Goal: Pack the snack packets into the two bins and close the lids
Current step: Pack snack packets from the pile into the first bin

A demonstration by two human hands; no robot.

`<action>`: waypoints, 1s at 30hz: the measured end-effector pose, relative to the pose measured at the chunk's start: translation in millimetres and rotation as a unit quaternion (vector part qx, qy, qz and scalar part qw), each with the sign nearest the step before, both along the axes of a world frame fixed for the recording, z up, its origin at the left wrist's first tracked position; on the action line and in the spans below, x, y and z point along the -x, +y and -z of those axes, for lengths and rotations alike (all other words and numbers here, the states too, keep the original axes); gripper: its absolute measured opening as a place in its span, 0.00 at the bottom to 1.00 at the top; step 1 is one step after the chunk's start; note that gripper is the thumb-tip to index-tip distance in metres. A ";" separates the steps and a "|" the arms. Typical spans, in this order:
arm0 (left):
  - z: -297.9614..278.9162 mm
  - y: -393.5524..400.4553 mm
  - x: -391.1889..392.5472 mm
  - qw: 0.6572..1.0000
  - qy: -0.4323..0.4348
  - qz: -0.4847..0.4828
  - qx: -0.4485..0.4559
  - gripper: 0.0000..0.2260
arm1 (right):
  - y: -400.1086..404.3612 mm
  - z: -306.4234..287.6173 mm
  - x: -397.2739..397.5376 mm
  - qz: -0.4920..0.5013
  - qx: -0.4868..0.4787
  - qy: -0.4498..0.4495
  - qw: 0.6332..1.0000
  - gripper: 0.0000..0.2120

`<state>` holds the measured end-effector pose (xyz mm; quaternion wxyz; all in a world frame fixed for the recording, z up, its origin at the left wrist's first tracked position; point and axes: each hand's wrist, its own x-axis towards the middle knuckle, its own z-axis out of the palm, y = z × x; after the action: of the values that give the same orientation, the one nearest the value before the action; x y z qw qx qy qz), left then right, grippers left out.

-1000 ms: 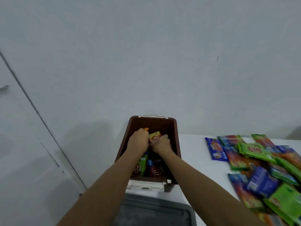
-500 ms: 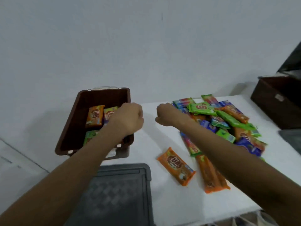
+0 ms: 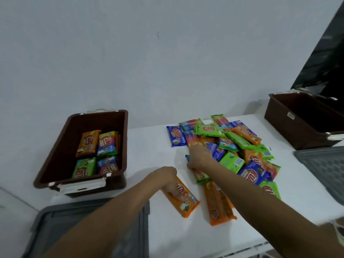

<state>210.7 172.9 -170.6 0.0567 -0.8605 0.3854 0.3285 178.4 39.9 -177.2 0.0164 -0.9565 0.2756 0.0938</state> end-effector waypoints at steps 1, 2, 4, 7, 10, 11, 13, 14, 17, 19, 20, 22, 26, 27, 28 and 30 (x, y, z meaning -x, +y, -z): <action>-4.3 -0.6 -1.1 1.000 0.004 -0.005 0.014 0.36 | 1.6 -1.9 -0.5 -0.001 -0.001 -0.013 1.000 0.20; -10.2 -0.9 -3.4 0.999 -0.001 -0.013 0.031 0.34 | 5.6 -4.6 -2.0 -0.001 -0.001 -0.027 1.000 0.18; -27.6 -1.8 -8.1 0.997 -0.030 -0.023 0.071 0.30 | 12.1 -12.9 -5.8 0.008 -0.016 -0.077 0.997 0.13; -66.2 13.7 -26.4 0.981 -0.098 -0.043 0.164 0.20 | 23.1 -36.9 -20.0 -0.005 -0.069 -0.167 0.984 0.11; -118.4 52.5 -57.9 0.943 -0.153 -0.103 0.279 0.22 | 39.6 -70.3 -39.7 0.038 -0.211 -0.329 0.920 0.12; -137.6 71.4 -71.2 0.932 -0.157 -0.132 0.299 0.24 | 50.7 -83.9 -49.1 0.039 -0.248 -0.377 0.892 0.13; -170.8 105.5 -97.0 0.917 -0.124 -0.196 0.326 0.25 | 73.2 -107.4 -66.3 0.017 -0.315 -0.424 0.849 0.16; -183.4 124.6 -110.2 0.913 -0.108 -0.220 0.327 0.23 | 88.4 -115.1 -78.8 -0.003 -0.342 -0.423 0.839 0.16; -195.7 160.4 -137.4 0.946 -0.124 -0.214 0.211 0.19 | 131.8 -120.2 -111.5 -0.046 -0.383 -0.345 0.855 0.12; -181.7 170.6 -146.7 0.973 -0.151 -0.157 0.074 0.18 | 159.6 -109.7 -127.0 -0.065 -0.389 -0.259 0.882 0.12; -170.5 173.5 -150.2 0.978 -0.164 -0.130 0.017 0.19 | 171.7 -102.1 -132.9 -0.068 -0.397 -0.210 0.891 0.12; -137.7 176.5 -160.4 0.979 -0.169 -0.105 -0.045 0.22 | 190.2 -83.0 -139.3 -0.060 -0.416 -0.112 0.900 0.12; -91.6 182.3 -171.5 0.981 -0.158 -0.097 -0.050 0.25 | 207.4 -46.0 -149.3 -0.063 -0.323 0.029 0.944 0.19; -83.5 182.3 -173.7 0.980 -0.173 -0.089 -0.047 0.25 | 209.3 -44.2 -148.7 -0.061 -0.287 0.042 0.955 0.21; -77.6 182.1 -174.2 0.977 -0.195 -0.077 -0.039 0.24 | 209.4 -41.6 -148.0 -0.053 -0.266 0.050 0.961 0.22; -67.9 181.3 -170.6 0.973 -0.217 -0.065 -0.040 0.23 | 210.4 -39.4 -145.9 -0.054 -0.234 0.056 0.969 0.24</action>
<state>381.3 354.2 -102.6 0.1519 -0.9313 0.2941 0.1522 324.3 250.4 -137.8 0.2190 -0.9328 0.1948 0.2098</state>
